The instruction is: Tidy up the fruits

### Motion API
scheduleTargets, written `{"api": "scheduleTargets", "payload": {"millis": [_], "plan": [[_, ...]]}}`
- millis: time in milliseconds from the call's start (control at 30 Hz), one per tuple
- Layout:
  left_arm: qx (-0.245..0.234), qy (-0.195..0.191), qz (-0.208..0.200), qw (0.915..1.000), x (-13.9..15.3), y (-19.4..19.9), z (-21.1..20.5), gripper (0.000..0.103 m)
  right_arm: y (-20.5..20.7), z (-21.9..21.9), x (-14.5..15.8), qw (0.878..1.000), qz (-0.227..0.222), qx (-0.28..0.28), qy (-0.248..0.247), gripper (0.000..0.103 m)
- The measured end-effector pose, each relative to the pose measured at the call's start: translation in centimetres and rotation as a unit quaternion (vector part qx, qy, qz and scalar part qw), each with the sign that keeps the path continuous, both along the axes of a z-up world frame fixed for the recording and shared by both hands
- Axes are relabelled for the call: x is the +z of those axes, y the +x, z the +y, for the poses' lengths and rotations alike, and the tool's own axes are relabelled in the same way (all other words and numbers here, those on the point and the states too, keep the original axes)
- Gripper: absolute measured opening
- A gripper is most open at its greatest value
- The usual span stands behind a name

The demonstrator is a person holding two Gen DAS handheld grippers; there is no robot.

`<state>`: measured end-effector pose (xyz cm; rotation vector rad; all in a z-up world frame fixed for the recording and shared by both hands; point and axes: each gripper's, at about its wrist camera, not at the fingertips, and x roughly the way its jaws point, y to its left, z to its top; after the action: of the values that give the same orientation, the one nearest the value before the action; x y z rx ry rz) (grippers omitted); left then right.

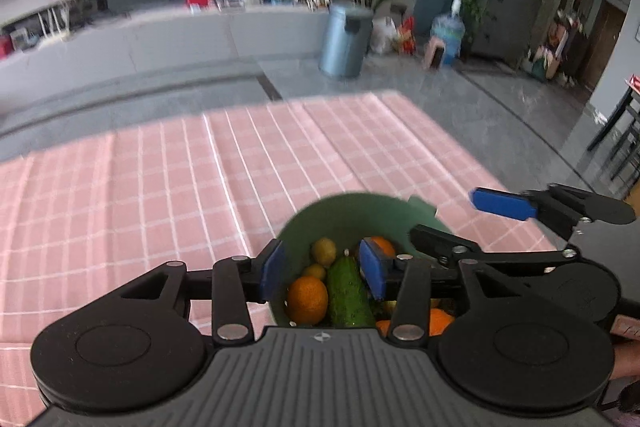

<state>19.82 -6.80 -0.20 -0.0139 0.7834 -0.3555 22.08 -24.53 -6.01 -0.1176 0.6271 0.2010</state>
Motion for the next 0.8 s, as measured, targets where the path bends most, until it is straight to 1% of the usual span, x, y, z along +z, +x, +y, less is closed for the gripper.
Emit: {"api": "scheduleTargets", "payload": {"millis": [67,133,200,267,333,400,467,533,667,733,800], "plan": [[0.007,0.002,-0.025,0.9996,1.1,-1.5,0.1,0.053,-1.6,-0.3,1.3,1.000,-0.020,-0.013,0.009,0.076],[0.012,0.003,-0.050,0.9987,2.0,-3.3,0.3,0.055,-3.3,-0.6,2.3,0.999,-0.036,-0.024,0.020,0.081],[0.016,0.001,-0.067,0.9976,2.6,-4.6,0.4,0.056,-5.0,-0.8,2.9,0.998,-0.051,-0.034,0.027,0.082],[0.021,0.000,-0.085,0.9962,3.0,-6.0,0.5,0.058,-6.8,-0.7,3.2,0.997,-0.064,-0.042,0.031,0.085],[0.023,0.002,-0.101,0.9946,3.3,-7.3,0.6,0.062,-8.8,-0.4,3.2,0.995,-0.079,-0.048,0.033,0.088],[0.024,0.007,-0.117,0.9928,3.2,-8.6,0.6,0.065,-10.6,-0.1,3.2,0.994,-0.091,-0.052,0.035,0.088],[0.024,0.002,-0.132,0.9910,2.9,-9.7,0.8,0.068,-12.3,0.2,3.1,0.993,-0.100,-0.055,0.038,0.091],[0.023,-0.002,-0.139,0.9901,2.4,-10.6,0.7,0.070,-13.8,0.3,2.8,0.991,-0.107,-0.061,0.044,0.092],[0.026,0.020,-0.147,0.9885,1.5,-12.0,0.4,0.070,-15.8,0.7,2.0,0.991,-0.109,-0.064,0.051,0.093],[0.032,0.031,-0.152,0.9874,1.0,-12.5,0.3,0.074,-16.7,0.9,1.5,0.991,-0.108,-0.063,0.052,0.093],[0.041,0.039,-0.156,0.9861,0.5,-13.2,0.3,0.074,-17.4,1.2,0.9,0.991,-0.103,-0.061,0.051,0.094]]}}
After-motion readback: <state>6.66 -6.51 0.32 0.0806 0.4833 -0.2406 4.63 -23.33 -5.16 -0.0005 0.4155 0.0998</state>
